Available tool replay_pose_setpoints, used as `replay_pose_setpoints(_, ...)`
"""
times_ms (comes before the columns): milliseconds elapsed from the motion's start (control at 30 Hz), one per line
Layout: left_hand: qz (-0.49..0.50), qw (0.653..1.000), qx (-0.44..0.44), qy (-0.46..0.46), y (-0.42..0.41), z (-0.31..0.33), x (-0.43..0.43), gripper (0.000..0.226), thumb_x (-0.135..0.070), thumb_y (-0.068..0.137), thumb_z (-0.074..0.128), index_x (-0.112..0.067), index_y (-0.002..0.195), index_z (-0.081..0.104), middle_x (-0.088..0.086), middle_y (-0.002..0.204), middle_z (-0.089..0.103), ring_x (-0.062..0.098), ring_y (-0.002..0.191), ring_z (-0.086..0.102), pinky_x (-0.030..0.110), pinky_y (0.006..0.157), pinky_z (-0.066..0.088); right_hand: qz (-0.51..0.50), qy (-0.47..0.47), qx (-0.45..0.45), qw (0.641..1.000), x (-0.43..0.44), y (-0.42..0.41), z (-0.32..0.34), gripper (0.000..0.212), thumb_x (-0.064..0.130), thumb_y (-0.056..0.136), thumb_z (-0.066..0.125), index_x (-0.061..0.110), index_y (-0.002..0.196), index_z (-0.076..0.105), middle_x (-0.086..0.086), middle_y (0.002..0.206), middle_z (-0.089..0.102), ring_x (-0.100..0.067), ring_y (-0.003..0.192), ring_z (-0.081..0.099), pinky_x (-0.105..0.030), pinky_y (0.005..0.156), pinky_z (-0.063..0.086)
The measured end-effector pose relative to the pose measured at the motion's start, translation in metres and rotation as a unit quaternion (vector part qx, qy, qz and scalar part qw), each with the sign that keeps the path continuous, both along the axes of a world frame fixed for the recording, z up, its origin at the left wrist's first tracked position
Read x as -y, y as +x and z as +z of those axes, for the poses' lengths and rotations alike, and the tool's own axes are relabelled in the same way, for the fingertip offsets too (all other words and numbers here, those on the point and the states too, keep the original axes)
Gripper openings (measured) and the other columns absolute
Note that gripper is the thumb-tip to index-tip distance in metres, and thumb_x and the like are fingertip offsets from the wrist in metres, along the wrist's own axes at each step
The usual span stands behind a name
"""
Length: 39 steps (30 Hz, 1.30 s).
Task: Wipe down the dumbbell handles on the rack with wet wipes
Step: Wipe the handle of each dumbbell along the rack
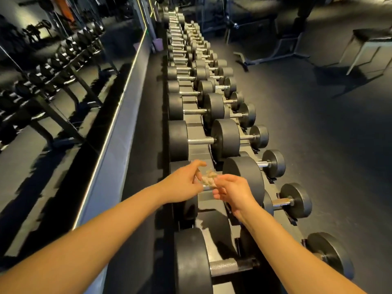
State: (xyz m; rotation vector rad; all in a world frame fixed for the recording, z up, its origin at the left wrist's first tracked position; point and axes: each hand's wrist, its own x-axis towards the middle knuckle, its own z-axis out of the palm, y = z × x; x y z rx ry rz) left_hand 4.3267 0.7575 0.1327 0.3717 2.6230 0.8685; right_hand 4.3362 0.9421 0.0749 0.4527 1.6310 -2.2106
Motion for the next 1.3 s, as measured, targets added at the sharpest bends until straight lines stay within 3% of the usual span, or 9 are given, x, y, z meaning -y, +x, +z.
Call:
replay_pose_setpoints(167,0.240,0.957,-0.160,0.043,-0.043,-0.014,0.044,0.029,-0.021,0.099,0.060,-0.022,0.129,0.062,-0.006,0.121,0.064,0.012,0.111,0.061,0.038,0.099,0.052,0.006,0.327,-0.167,0.930,0.013,-0.044,-0.013,0.007,0.020,0.098,0.066,0.021,0.101,0.072,0.004,0.090,0.071,-0.010,0.084,0.067,-0.024,0.074,0.055)
replay_pose_setpoints(300,0.295,0.949,-0.069,0.084,-0.054,-0.046,0.015,0.040,-0.037,0.103,0.057,-0.017,0.138,0.062,0.000,0.133,0.062,0.019,0.125,0.057,0.035,0.104,0.047,0.209,0.504,-0.252,0.799,0.030,-0.058,-0.039,0.013,0.026,0.099,0.063,0.018,0.106,0.069,0.001,0.097,0.067,-0.017,0.090,0.066,-0.032,0.084,0.056)
replay_pose_setpoints(367,0.313,0.940,-0.119,0.061,-0.049,-0.059,0.004,0.031,-0.034,0.104,0.056,-0.016,0.125,0.069,-0.001,0.121,0.067,0.017,0.115,0.061,0.031,0.095,0.050,0.304,0.546,-0.299,0.721,0.028,-0.054,-0.052,0.015,0.026,0.099,0.059,0.019,0.109,0.067,-0.002,0.105,0.066,-0.025,0.097,0.066,-0.040,0.085,0.057)
replay_pose_setpoints(500,0.327,0.928,-0.154,0.085,-0.047,-0.070,0.010,0.019,-0.022,0.104,0.054,-0.020,0.114,0.071,-0.007,0.109,0.067,0.010,0.107,0.059,0.021,0.090,0.047,0.311,0.468,-0.306,0.768,0.016,-0.055,-0.062,0.024,0.023,0.104,0.054,0.018,0.121,0.070,-0.001,0.123,0.067,-0.021,0.110,0.064,-0.035,0.098,0.052)
replay_pose_setpoints(700,0.305,0.937,-0.167,0.034,-0.044,-0.071,0.013,0.018,-0.024,0.104,0.055,-0.024,0.117,0.067,-0.009,0.112,0.063,0.003,0.104,0.056,0.009,0.082,0.039,0.310,0.427,-0.265,0.807,0.051,-0.075,-0.061,0.016,0.018,0.099,0.056,0.015,0.091,0.070,-0.004,0.084,0.068,-0.022,0.081,0.065,-0.045,0.082,0.058)
replay_pose_setpoints(1000,0.318,0.934,-0.158,0.043,-0.042,-0.073,0.014,0.018,-0.027,0.103,0.057,-0.028,0.119,0.067,-0.010,0.116,0.064,-0.001,0.106,0.058,0.009,0.087,0.040,0.394,0.626,-0.342,0.580,0.020,-0.095,-0.054,0.020,0.027,0.096,0.062,0.016,0.112,0.061,-0.007,0.101,0.070,-0.028,0.092,0.067,-0.039,0.081,0.055)
replay_pose_setpoints(1067,0.320,0.932,-0.161,0.043,-0.043,-0.074,0.013,0.019,-0.027,0.103,0.057,-0.028,0.119,0.067,-0.011,0.117,0.064,0.000,0.108,0.058,0.010,0.091,0.040,0.371,0.606,-0.369,0.599,0.034,-0.074,-0.056,0.020,0.021,0.094,0.063,0.015,0.112,0.057,-0.007,0.098,0.068,-0.026,0.088,0.065,-0.037,0.080,0.054)
replay_pose_setpoints(1200,0.322,0.931,-0.168,0.040,-0.042,-0.074,0.013,0.017,-0.027,0.103,0.056,-0.030,0.117,0.067,-0.012,0.117,0.064,-0.001,0.108,0.057,0.011,0.091,0.039,0.276,0.494,-0.390,0.727,0.046,-0.046,-0.065,0.007,0.013,0.091,0.065,0.017,0.097,0.065,-0.002,0.090,0.067,-0.018,0.082,0.064,-0.029,0.080,0.055)
replay_pose_setpoints(1300,0.320,0.932,-0.165,0.039,-0.042,-0.075,0.013,0.017,-0.028,0.103,0.056,-0.032,0.117,0.065,-0.013,0.117,0.063,-0.005,0.106,0.056,0.008,0.090,0.039,0.303,0.514,-0.407,0.692,0.026,-0.058,-0.073,0.012,0.010,0.086,0.067,0.020,0.091,0.070,0.003,0.090,0.068,-0.015,0.086,0.063,-0.028,0.084,0.052)
